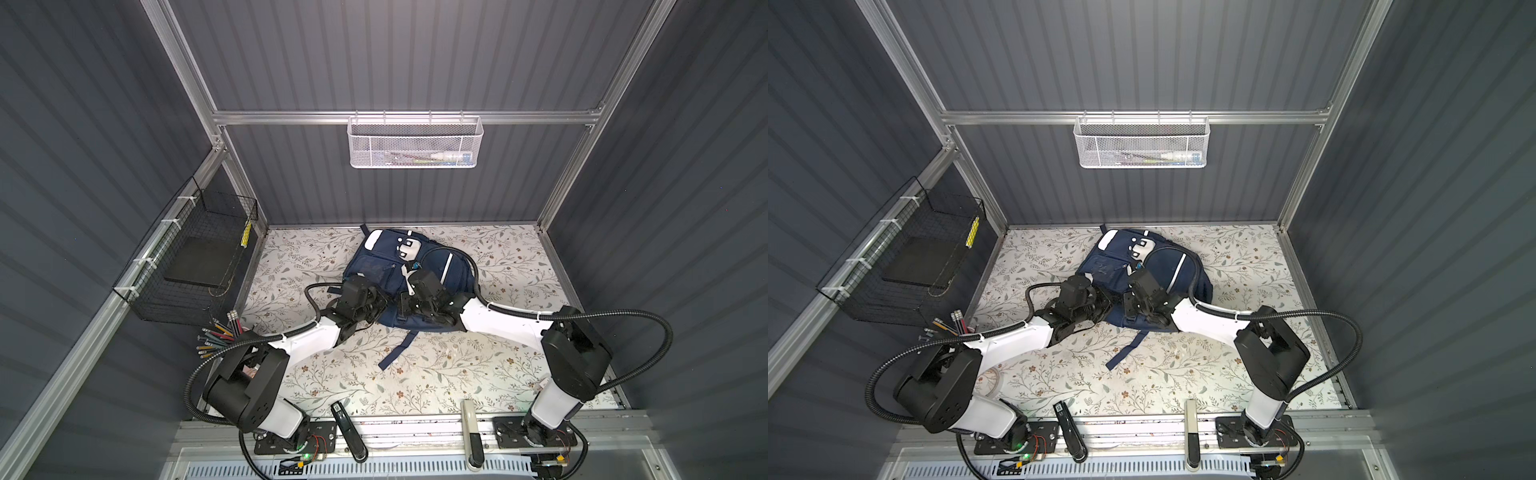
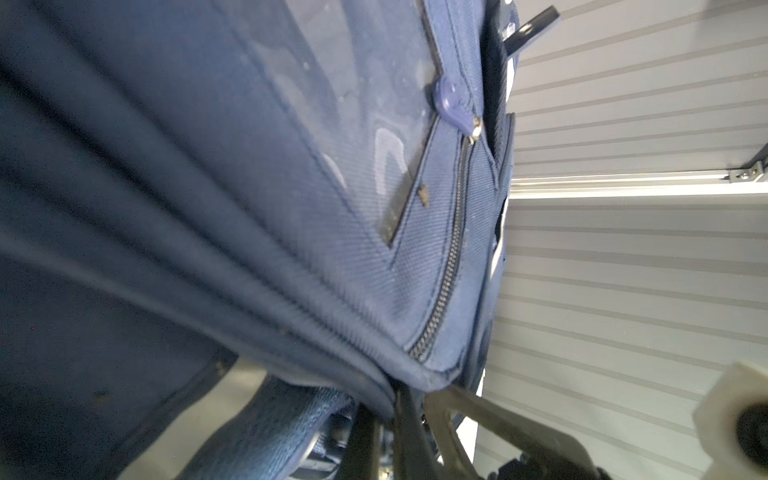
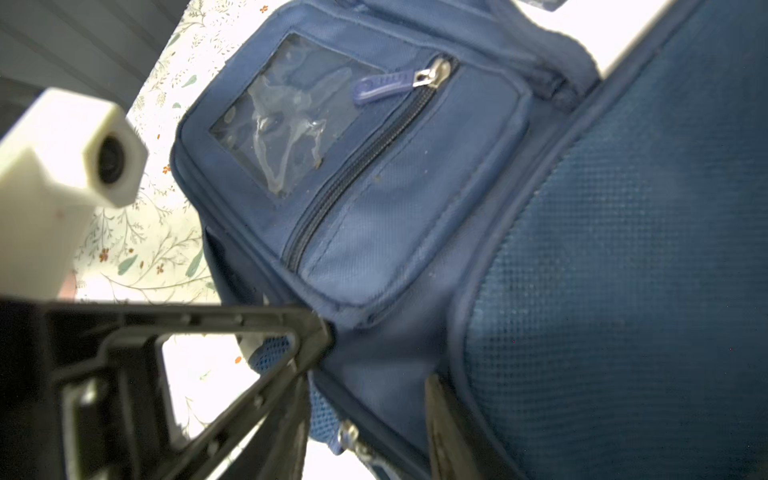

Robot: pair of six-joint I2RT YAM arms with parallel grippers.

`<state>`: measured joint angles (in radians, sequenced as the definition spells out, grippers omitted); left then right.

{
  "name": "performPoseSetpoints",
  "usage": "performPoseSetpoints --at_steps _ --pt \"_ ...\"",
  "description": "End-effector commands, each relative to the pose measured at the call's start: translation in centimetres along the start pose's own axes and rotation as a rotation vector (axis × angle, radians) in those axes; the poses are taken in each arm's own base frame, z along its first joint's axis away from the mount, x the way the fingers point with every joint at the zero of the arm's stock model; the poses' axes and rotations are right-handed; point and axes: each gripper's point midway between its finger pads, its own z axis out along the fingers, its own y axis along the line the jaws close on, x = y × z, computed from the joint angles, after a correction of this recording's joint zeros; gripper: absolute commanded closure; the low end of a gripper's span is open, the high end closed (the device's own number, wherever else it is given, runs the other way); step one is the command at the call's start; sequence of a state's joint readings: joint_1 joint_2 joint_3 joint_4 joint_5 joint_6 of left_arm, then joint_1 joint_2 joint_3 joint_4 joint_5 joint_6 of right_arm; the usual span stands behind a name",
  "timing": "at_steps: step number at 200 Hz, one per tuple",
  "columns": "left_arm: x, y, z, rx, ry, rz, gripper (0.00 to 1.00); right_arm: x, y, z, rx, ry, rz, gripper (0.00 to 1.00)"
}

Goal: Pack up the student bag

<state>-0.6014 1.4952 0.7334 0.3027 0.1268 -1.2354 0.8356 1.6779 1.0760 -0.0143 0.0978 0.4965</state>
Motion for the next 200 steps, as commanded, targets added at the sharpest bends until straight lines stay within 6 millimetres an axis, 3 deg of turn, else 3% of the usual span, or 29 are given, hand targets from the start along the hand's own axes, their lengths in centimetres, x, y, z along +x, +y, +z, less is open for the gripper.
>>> performPoseSetpoints --at_steps 1,18,39,91,106,139,160,200 --pt "2.1 -2.9 0.1 0.100 0.089 0.031 1.00 1.2 0.2 -1.6 0.018 -0.002 -0.011 0.48" --pt "2.0 -3.6 0.3 0.116 0.090 0.032 1.00 2.4 0.5 -2.2 -0.006 0.011 0.015 0.47" --pt "2.0 -4.3 0.3 0.134 0.092 0.027 1.00 3.0 -0.7 -1.4 0.029 0.012 0.025 0.42" --pt "2.0 -4.8 -0.3 0.138 0.088 0.030 1.00 1.4 -1.4 1.1 0.048 -0.004 -0.010 0.44" --pt "2.0 -4.1 -0.6 0.113 0.082 0.028 1.00 0.7 -1.1 1.6 0.028 -0.008 -0.018 0.48" --pt "2.6 -3.4 0.0 0.113 0.107 0.008 1.00 -0.6 0.0 2.2 -0.005 -0.041 -0.032 0.60" --pt "2.4 -3.4 -0.1 0.113 0.102 0.006 1.00 -0.5 -0.5 2.5 0.025 -0.036 -0.048 0.78" --pt "0.7 -2.8 -0.8 0.066 0.064 0.044 1.00 0.1 -2.3 0.4 0.055 -0.018 -0.061 1.00"
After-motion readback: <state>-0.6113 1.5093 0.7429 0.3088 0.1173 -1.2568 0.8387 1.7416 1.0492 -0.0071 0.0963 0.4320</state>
